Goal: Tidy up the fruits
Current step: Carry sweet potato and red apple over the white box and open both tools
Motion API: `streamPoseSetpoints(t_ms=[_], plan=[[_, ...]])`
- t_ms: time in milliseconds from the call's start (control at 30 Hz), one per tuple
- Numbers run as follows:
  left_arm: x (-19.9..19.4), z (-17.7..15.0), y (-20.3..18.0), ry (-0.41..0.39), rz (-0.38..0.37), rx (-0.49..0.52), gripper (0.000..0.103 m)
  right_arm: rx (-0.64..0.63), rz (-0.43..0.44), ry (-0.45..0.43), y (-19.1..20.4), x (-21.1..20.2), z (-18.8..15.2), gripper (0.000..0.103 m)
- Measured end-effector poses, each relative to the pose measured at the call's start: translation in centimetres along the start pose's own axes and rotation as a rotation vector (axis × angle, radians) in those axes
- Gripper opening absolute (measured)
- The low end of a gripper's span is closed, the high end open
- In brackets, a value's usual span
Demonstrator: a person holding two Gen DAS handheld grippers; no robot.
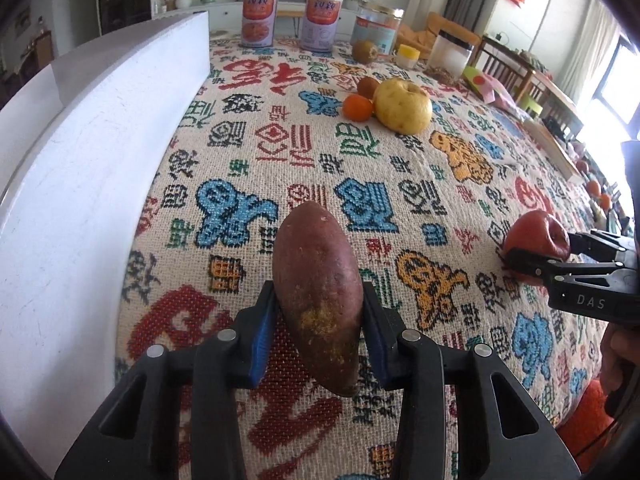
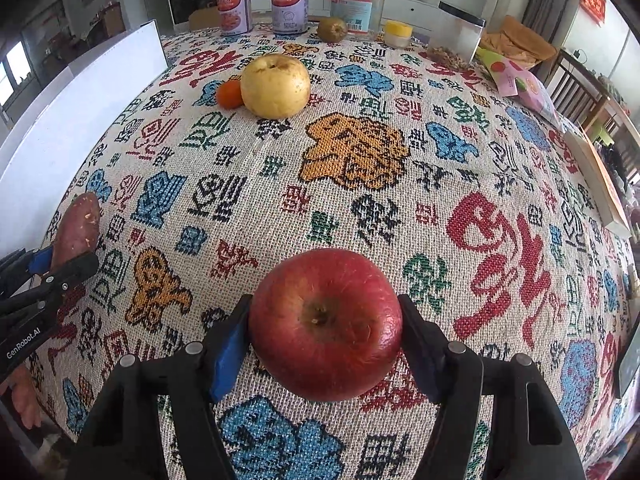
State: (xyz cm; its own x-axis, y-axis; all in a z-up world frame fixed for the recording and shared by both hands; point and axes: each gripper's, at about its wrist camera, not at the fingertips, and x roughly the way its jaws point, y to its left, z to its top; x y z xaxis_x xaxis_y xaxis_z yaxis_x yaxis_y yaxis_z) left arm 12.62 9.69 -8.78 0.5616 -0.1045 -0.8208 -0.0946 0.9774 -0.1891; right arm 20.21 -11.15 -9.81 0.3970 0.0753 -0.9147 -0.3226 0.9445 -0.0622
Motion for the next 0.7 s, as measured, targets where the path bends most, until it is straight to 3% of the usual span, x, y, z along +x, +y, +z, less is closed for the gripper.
streamPoseSetpoints(t_ms=[133,333,433,500,600,700], plan=[[-7.2,-0.4,0.7,-0.047,-0.199,-0.075,0.041,0.075,0.112,-0.023,-0.2,-2.3,-0.1,0.068],[-19.5,1.7,4.3,-0.23,-0.281,-0.129,0.041,-0.012,0.28,-0.178,5.6,-10.6,3.2,0.068],[-23.0,2.6,8.4,-0.3,-0.225,-0.198,0.041,-0.084,0.396,-0.26,10.7,-14.7,5.7,0.068],[-23.5,3.0,11.4,-0.321,-0.126,-0.244,0.041,-0.142,0.479,-0.289,14.8,-16.4,7.2,0.068],[-21.1,3.4,16.5,-0.274,0.014,-0.338,0.041,-0.233,0.581,-0.282,21.2,-16.7,8.8,0.068],[-17.0,2.7,21.1,-0.189,0.138,-0.439,0.041,-0.306,0.608,-0.24,27.3,-14.4,9.4,0.068]])
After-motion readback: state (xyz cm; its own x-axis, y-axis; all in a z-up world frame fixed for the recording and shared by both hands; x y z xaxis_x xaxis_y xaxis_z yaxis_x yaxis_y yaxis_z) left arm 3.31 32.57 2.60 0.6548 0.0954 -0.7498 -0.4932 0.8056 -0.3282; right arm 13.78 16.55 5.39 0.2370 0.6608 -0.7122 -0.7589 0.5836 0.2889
